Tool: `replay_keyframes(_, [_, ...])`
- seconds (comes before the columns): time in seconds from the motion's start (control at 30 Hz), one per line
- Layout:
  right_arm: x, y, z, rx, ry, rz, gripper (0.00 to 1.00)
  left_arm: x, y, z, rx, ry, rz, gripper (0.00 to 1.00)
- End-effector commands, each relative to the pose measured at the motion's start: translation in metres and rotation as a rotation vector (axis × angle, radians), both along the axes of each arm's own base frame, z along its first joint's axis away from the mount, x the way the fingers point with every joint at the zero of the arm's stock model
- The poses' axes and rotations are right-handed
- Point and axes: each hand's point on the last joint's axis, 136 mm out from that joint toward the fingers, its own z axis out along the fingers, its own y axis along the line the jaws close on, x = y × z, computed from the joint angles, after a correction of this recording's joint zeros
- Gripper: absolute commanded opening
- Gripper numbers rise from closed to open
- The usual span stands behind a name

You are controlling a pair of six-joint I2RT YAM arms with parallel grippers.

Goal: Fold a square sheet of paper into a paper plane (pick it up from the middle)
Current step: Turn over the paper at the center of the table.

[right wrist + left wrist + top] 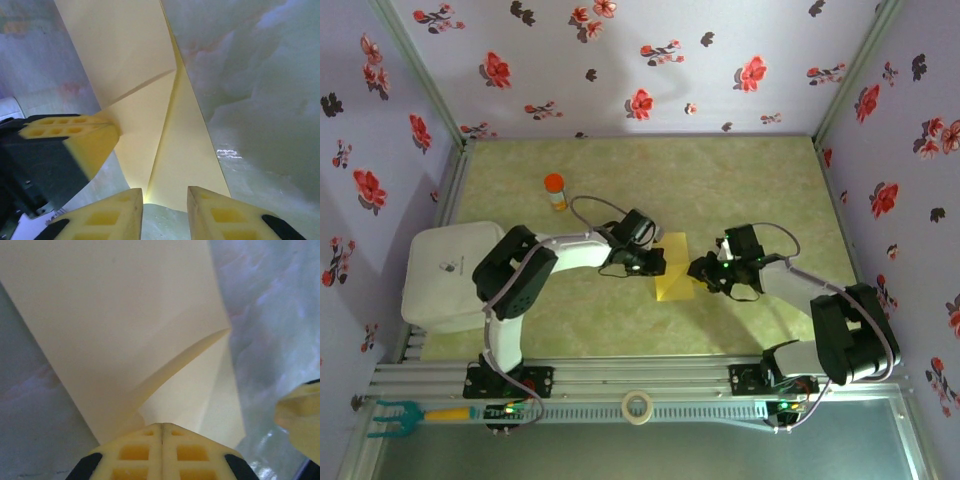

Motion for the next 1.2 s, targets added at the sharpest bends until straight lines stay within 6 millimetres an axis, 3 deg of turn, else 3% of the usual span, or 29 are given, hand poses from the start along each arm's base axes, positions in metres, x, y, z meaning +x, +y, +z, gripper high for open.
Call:
replay_keyframes(0.0, [-0.014, -0.004, -0.011, -0.033, 0.049, -0.003, 0.34, -0.009, 0.010, -0.018, 0.055, 0.017, -0.014, 0.00])
replay_keyframes(0.17, [-0.020, -0.004, -0.016, -0.049, 0.068, -0.002, 0.42, -0.016, 0.015, -0.025, 0.068, 0.027, -0.017, 0.00])
replay_keyframes(0.83, [-0.021, 0.003, -0.028, -0.074, 0.095, 0.014, 0.44, -0.018, 0.012, -0.015, 0.056, 0.013, -0.014, 0.00])
replay_keyframes(1.17, [-0.001, 0.021, -0.016, 0.015, 0.036, 0.008, 0.47, -0.018, 0.014, -0.018, 0.062, 0.014, -0.015, 0.00])
